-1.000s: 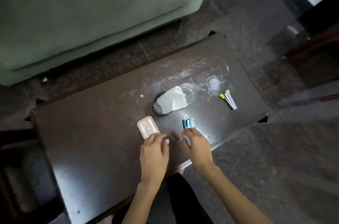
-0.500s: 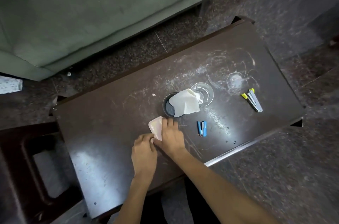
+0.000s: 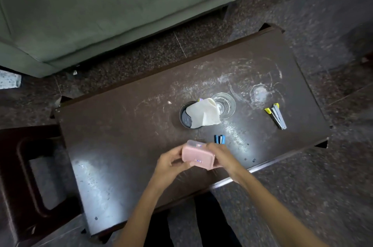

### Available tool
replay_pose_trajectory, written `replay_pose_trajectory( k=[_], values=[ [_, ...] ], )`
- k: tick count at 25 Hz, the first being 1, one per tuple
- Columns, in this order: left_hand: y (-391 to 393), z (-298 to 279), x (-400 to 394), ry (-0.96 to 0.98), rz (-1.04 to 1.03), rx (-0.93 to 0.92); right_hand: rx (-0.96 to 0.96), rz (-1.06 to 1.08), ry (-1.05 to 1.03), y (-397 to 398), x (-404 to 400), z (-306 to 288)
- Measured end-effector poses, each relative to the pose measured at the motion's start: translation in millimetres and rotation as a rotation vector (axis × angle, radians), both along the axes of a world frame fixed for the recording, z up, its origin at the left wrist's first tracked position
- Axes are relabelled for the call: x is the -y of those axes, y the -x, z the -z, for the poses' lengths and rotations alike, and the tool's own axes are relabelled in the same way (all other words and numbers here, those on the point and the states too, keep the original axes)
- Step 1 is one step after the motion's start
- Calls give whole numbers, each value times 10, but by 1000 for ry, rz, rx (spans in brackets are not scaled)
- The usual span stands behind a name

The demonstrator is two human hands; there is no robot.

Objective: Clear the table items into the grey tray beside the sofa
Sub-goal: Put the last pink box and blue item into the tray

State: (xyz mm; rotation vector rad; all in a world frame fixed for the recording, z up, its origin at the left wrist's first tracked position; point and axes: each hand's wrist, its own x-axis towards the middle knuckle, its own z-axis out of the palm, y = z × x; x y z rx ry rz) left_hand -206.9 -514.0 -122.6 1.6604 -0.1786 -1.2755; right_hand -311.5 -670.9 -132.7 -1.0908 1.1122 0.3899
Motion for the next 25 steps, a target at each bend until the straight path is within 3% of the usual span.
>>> replay_pose_trajectory(
  k=[5, 8, 13, 16, 18, 20, 25],
  values=[
    [94, -13, 245, -66, -198, -61, -59, 23, -17, 18, 166, -112],
    [107, -6, 357, -225, -305, -113, 45, 37, 8, 95, 171, -138],
    [160, -51, 440, -297, -240, -337, 71, 61, 77, 225, 161, -96],
    [169, -36, 425, -295, -302, -323, -8, 23, 372, 252, 153, -28],
    [171, -29, 398, -306, -350, -294, -117, -76, 700, 262, 177, 76],
    [173, -30, 356, -309, -395, -270, -233, -255, 886, 235, 183, 161],
    [112, -1, 240, -318, -445, -208, -329, -665, 856, 49, 60, 360]
  ],
)
